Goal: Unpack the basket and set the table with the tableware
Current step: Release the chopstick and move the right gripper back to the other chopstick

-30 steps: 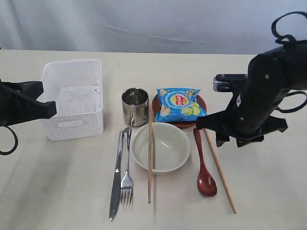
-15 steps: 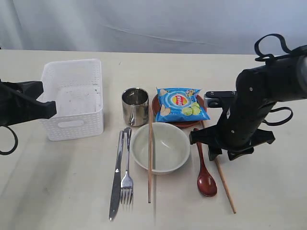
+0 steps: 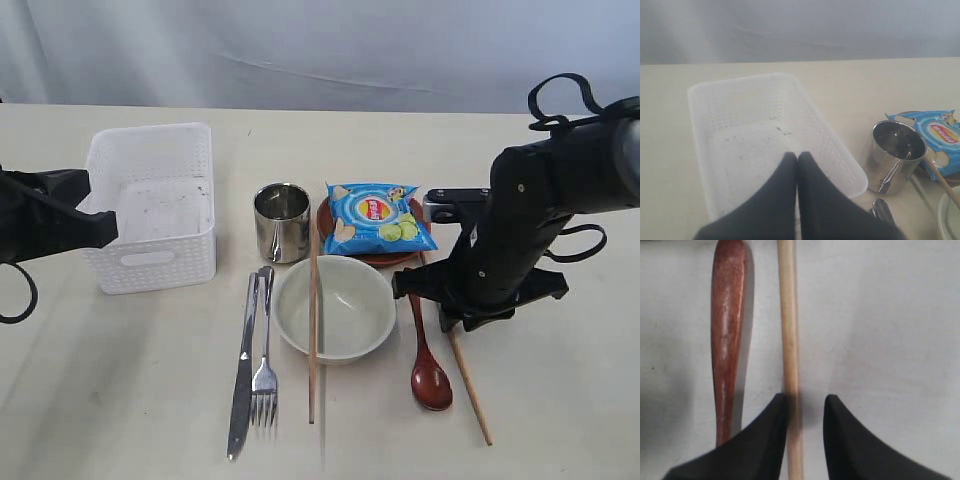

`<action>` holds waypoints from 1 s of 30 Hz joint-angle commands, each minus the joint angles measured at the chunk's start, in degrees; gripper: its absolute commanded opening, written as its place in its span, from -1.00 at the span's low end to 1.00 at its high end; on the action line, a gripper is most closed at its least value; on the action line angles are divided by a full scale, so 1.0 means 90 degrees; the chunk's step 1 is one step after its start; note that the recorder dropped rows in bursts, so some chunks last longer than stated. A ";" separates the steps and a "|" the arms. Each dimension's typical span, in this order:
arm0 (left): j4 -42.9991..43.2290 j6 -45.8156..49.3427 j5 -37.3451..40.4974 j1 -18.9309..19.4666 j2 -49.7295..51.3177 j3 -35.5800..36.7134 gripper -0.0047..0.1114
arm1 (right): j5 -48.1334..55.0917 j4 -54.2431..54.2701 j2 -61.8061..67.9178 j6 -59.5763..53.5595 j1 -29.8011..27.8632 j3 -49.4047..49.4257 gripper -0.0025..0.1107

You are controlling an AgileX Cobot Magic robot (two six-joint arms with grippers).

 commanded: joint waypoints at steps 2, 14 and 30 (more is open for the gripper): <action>-0.0074 -0.0046 -0.0022 0.0016 -0.0032 0.0036 -0.92 | -0.0059 0.0000 0.0009 -0.0049 -0.0024 0.0016 -0.51; -0.0074 -0.0046 -0.0022 0.0016 -0.0032 0.0036 -0.92 | -0.0046 0.0000 0.0296 -0.0049 -0.0024 0.0016 -0.52; -0.0074 -0.0046 -0.0022 0.0016 -0.0032 0.0036 -0.92 | 0.0125 0.0000 0.0322 0.0367 -0.0024 -0.0004 -0.96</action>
